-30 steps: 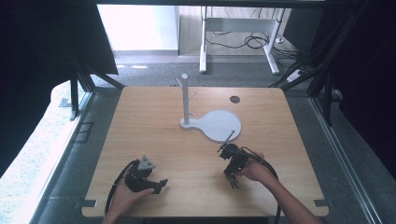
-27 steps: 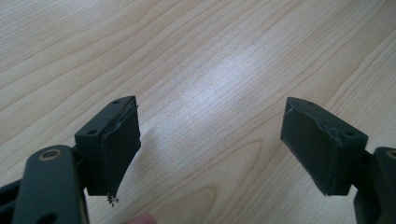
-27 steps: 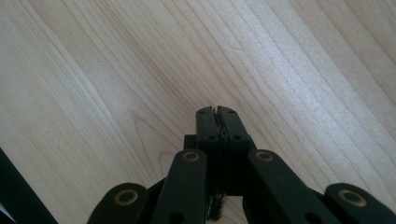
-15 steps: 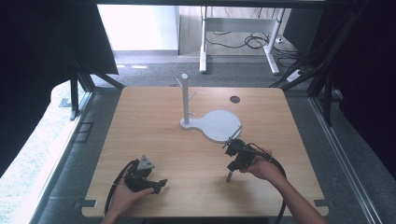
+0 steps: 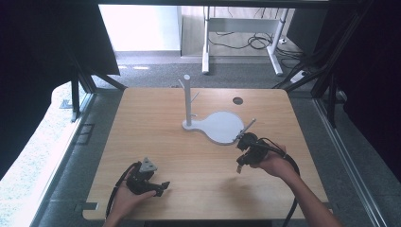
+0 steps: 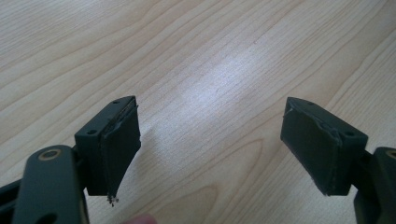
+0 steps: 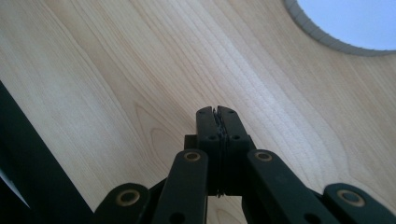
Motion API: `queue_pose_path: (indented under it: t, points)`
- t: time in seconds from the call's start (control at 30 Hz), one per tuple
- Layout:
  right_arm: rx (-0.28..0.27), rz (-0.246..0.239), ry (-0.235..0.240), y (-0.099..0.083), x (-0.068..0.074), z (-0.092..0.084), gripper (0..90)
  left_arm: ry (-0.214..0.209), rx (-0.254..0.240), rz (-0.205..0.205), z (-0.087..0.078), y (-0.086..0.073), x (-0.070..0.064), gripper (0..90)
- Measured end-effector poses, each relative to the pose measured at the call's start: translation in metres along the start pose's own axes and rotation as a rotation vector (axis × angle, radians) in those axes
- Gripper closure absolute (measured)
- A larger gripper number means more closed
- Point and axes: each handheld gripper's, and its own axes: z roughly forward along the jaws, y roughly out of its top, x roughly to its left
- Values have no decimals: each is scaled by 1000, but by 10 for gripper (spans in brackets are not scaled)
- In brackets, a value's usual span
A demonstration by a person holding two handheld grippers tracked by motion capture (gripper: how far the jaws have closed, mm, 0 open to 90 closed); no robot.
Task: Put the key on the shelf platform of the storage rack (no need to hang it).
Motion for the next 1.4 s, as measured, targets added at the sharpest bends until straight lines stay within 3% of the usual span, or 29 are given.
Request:
queue_pose_path:
  t: [0.47,1.4]
  points:
    - [-27,-5,-22,11,-5,-17,893,-2,2,4,0,0,0,202]
    - [-51,1,-37,34,-17,-26,893,-9,17,14,1,0,-1,201]
